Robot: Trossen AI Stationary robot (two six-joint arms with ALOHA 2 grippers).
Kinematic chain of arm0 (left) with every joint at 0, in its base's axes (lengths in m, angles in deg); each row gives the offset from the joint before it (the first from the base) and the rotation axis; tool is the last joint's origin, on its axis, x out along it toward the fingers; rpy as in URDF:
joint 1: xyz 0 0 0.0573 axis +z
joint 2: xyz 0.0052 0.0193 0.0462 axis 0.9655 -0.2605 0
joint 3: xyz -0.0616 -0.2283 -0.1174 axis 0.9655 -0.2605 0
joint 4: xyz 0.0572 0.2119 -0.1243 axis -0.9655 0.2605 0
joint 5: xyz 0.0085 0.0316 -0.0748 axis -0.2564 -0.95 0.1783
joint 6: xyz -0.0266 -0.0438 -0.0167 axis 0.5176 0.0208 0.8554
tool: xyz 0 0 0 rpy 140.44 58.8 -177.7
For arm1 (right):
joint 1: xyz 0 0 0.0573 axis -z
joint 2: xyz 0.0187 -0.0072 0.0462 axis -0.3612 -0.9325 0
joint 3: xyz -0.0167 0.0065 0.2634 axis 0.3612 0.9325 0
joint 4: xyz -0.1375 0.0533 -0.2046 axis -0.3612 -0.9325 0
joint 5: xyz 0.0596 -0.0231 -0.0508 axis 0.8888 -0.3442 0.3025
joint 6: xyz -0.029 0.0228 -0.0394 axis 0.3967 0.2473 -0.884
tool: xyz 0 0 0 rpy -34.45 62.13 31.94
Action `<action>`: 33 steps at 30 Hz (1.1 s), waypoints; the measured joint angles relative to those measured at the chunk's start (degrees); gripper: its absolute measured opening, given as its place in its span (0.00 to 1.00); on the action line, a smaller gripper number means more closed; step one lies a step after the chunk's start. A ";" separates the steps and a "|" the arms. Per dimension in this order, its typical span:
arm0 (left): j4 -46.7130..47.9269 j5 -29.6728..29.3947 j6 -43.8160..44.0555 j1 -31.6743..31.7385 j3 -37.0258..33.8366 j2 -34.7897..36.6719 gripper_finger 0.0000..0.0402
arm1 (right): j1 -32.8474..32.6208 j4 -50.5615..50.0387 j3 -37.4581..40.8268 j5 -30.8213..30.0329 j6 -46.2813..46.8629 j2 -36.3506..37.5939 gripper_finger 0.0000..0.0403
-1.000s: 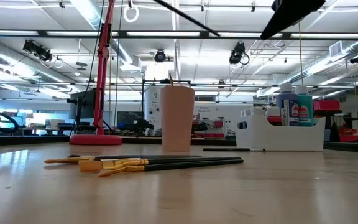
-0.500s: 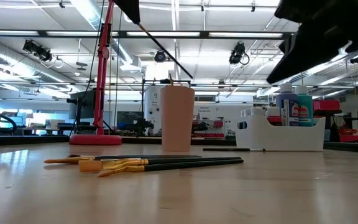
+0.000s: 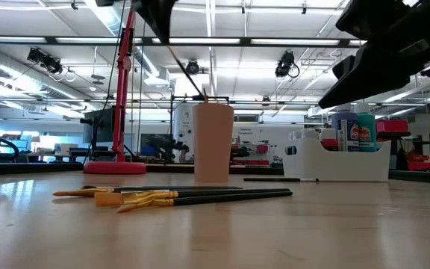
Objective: Pick & Place Paint Supplies
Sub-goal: Put the orange paint brush into the orange cup
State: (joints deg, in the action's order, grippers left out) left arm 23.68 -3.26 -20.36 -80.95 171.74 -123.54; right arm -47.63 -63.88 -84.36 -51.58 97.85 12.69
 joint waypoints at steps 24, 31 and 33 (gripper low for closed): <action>-23.46 7.17 -7.83 5.02 -0.12 -11.95 0.05 | 1.21 4.03 0.15 -4.37 -2.60 -2.43 0.03; -27.39 7.97 -4.50 5.48 -0.18 -12.76 0.05 | 1.99 6.00 0.09 -4.86 -3.35 -4.37 0.04; -27.55 9.55 -1.51 5.77 -0.09 -12.76 0.06 | 2.46 7.30 -0.03 -5.18 -3.72 -5.32 0.07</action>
State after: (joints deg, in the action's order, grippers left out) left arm -3.87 6.29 -21.87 -75.18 171.65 -136.30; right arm -45.17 -56.58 -84.39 -56.76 94.13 7.37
